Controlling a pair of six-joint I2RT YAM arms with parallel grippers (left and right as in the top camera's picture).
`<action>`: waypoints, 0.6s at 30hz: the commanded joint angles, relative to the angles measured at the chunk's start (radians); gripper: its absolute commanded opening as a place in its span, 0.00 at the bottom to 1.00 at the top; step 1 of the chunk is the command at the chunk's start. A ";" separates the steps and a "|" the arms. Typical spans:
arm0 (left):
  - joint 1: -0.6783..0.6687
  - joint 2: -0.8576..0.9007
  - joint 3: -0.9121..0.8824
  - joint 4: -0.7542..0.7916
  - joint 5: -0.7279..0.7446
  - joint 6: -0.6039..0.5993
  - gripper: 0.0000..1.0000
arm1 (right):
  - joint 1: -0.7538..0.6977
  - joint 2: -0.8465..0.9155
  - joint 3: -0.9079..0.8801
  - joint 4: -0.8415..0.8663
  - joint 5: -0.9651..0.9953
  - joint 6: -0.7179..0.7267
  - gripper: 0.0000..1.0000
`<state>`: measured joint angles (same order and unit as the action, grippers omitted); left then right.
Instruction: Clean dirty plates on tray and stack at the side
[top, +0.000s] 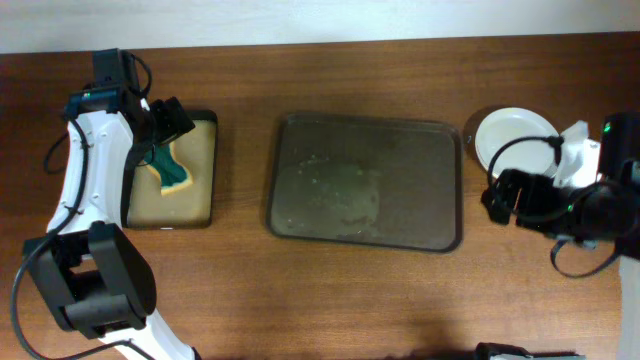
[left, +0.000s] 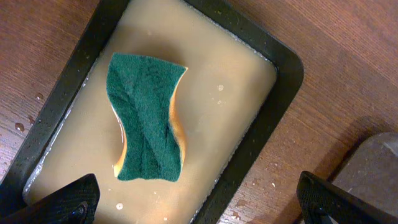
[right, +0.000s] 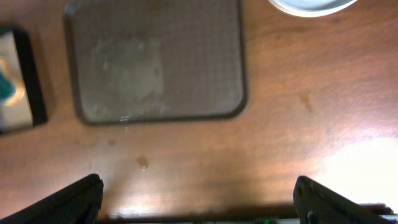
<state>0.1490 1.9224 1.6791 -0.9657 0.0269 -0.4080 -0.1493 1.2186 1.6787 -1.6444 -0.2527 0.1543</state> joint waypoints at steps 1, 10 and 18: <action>0.000 -0.014 0.010 -0.001 0.004 0.005 0.99 | 0.039 -0.018 0.003 -0.002 0.002 -0.008 0.98; 0.000 -0.014 0.010 -0.001 0.004 0.005 0.99 | 0.039 -0.010 -0.010 -0.050 0.028 -0.025 0.98; 0.000 -0.014 0.010 -0.001 0.004 0.005 0.99 | 0.039 -0.591 -0.521 0.489 -0.029 -0.035 0.98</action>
<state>0.1493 1.9224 1.6794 -0.9688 0.0292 -0.4080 -0.1165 0.8356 1.3178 -1.2713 -0.2527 0.1276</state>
